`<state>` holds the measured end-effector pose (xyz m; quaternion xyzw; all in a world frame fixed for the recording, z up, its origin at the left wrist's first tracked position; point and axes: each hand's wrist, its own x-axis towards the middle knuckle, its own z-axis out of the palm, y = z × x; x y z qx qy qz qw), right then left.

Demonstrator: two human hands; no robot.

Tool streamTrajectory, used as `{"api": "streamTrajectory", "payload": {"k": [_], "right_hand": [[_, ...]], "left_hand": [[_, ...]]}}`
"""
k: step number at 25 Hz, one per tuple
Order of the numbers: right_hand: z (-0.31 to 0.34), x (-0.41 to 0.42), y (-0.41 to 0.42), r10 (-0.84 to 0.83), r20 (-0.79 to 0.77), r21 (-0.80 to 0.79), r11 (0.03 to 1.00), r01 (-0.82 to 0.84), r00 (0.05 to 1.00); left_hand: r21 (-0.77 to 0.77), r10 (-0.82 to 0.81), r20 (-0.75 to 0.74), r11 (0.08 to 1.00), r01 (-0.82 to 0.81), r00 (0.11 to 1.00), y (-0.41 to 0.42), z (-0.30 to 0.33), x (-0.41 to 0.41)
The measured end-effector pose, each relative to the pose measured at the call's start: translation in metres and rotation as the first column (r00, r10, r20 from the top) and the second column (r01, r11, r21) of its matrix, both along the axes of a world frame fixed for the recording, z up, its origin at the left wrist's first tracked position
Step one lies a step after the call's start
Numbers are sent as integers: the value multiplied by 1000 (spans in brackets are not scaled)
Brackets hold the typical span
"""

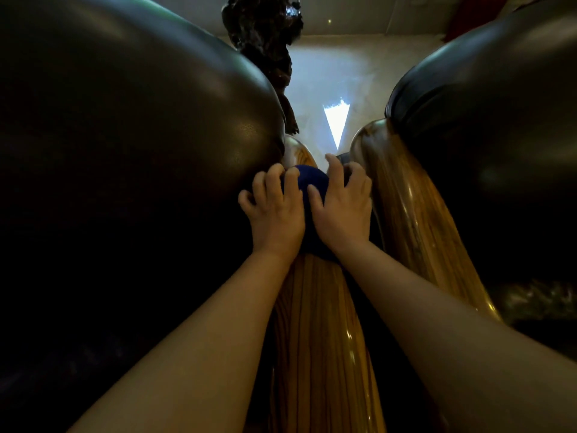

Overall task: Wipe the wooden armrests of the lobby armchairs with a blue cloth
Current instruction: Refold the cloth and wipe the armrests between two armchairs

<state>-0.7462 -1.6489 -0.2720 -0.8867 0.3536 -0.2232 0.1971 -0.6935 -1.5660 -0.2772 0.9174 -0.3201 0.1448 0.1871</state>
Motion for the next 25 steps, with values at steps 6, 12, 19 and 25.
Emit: {"api": "streamTrajectory", "payload": {"k": [6, 12, 19, 25], "right_hand": [[1, -26, 5, 278, 51, 322, 904, -280, 959], [24, -43, 30, 62, 62, 233, 970, -74, 996], [89, -82, 51, 95, 191, 170, 977, -128, 977], [200, -125, 47, 249, 66, 177, 950, -257, 966]], "left_hand": [[169, -229, -118, 954, 247, 966, 22, 12, 10], [67, -125, -295, 986, 151, 947, 28, 48, -9], [-135, -104, -305, 989, 65, 947, 69, 105, -55], [-148, -198, -330, 977, 157, 923, 94, 208, -83]]}}
